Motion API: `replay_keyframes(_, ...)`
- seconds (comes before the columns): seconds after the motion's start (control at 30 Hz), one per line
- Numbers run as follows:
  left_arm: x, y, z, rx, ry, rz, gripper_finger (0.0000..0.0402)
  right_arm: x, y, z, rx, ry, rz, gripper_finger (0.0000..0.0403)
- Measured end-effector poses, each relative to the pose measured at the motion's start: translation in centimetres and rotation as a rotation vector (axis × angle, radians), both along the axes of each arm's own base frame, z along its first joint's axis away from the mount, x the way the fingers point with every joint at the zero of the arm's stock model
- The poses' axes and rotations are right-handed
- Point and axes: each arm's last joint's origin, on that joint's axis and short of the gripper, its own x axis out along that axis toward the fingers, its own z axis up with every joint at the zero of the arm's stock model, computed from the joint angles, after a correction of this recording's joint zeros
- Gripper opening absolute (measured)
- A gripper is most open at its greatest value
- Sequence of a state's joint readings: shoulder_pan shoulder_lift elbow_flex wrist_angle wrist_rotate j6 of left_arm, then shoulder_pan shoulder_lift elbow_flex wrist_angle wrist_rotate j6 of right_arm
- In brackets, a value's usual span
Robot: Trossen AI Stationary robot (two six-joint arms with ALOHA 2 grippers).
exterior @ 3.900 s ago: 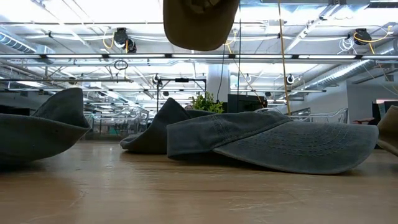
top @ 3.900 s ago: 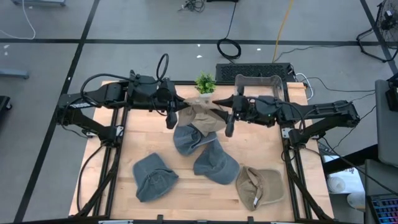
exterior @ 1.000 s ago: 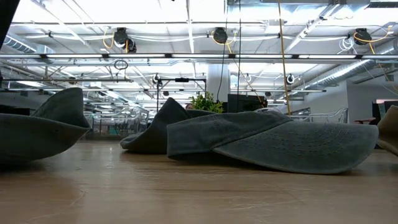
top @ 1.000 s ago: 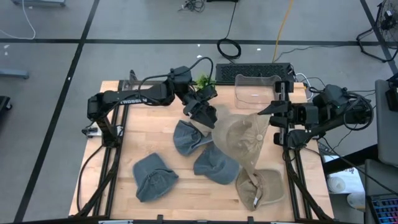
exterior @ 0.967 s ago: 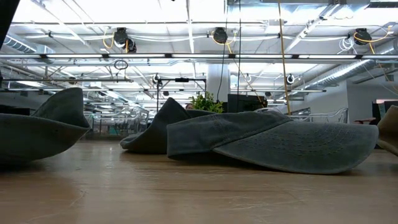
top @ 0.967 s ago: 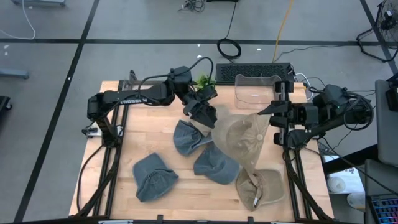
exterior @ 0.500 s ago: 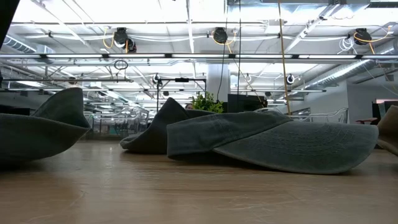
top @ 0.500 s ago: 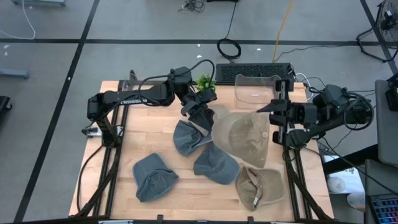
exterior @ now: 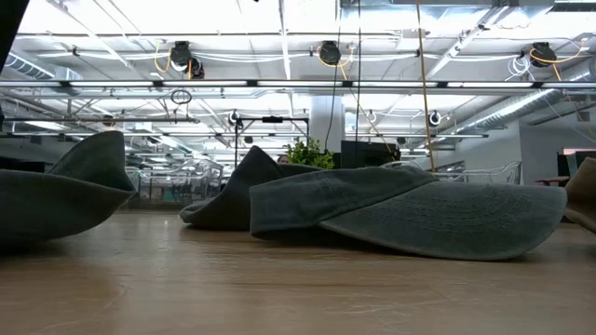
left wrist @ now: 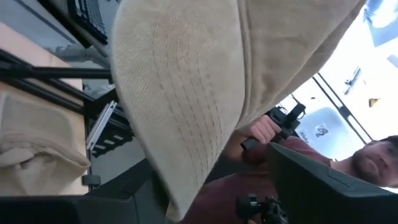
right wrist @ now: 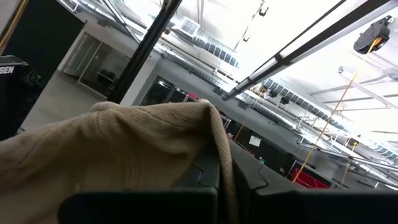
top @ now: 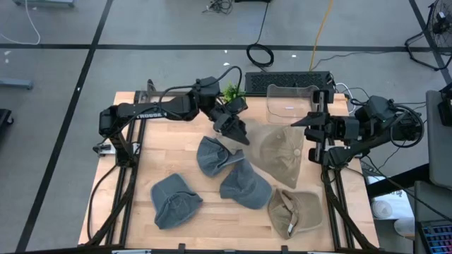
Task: Pick & Place hat
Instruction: Put the top left brown cap into the right transparent bin
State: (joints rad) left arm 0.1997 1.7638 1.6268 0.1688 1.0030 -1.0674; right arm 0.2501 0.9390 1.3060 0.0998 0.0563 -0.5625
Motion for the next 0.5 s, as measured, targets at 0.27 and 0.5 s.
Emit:
replay_keyframes(0.27,0.01,-0.41,-0.94,0.021,0.066,-0.018,0.0173,0.02,0.00,-0.02,0.001,0.001,-0.003,0.0000)
replay_keyframes(0.5,-0.09,-0.13,-0.81,0.033,0.045,-0.024,0.0038,0.21,0.03,-0.14,-0.001,0.010,-0.008,0.0000)
